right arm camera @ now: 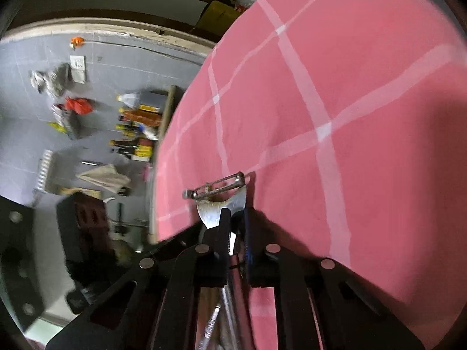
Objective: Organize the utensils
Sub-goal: 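Grasp the peeler with the right tool while the left tool grasps the gold spoon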
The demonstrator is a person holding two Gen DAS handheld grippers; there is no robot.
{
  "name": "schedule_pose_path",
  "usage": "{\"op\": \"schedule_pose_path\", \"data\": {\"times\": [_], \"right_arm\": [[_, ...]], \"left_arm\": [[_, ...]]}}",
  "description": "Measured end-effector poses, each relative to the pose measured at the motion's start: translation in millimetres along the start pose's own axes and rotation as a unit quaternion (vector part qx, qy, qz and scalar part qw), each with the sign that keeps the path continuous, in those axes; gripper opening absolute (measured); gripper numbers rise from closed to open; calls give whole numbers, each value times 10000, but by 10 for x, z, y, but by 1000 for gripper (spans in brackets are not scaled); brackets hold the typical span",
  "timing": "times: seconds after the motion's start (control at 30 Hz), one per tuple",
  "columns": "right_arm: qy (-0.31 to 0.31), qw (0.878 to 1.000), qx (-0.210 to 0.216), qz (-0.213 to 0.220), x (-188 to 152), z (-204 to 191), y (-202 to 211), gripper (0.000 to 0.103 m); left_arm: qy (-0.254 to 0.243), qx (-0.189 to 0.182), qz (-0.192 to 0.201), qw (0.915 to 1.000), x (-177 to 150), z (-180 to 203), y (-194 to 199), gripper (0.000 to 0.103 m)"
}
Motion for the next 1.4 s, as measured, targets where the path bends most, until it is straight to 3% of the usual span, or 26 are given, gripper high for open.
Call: {"op": "schedule_pose_path", "data": {"times": [0.27, 0.57, 0.7, 0.87, 0.93, 1.03, 1.17, 1.3, 1.4], "right_arm": [[493, 9969, -419, -442, -60, -143, -55, 10], [976, 9867, -1113, -674, -300, -261, 114, 22], [1287, 9747, -1669, -743, -299, -432, 61, 22], [1651, 9499, -2530, -798, -206, -687, -56, 22], [1565, 9514, -2545, -745, -163, -667, -5, 16], [1584, 9526, -2506, -687, -178, -655, 93, 16], [1531, 9532, -2552, -529, -274, -547, 311, 16], [1227, 9643, -2320, -345, -361, -364, 519, 16], [1092, 9698, -2167, -256, -424, -258, 587, 16]], "left_arm": [[139, -323, -77, 9994, -108, -71, 12, 5], [289, -418, -51, 9987, -141, -98, -5, 6], [297, -437, -61, 9986, -159, -114, -3, 6], [387, -533, -81, 9978, -153, -145, -11, 6], [477, -653, -120, 9967, -151, -185, -10, 6], [546, -764, -150, 9955, -167, -205, -15, 6], [318, -580, -138, 9977, -182, -122, -5, 6], [121, -475, -229, 9985, -202, -56, -4, 7], [-177, -172, -266, 9993, -206, 47, -7, 7]]}}
Point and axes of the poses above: each gripper's, at about its wrist camera, not at the fingertips, and y roughly against the way its jaws point, z to its right, x to its top, the point moved 1 cm from there along -y, roughly the way its jaws point, and after that the axes turned 8 degrees about -z, right-handed, at the moved point
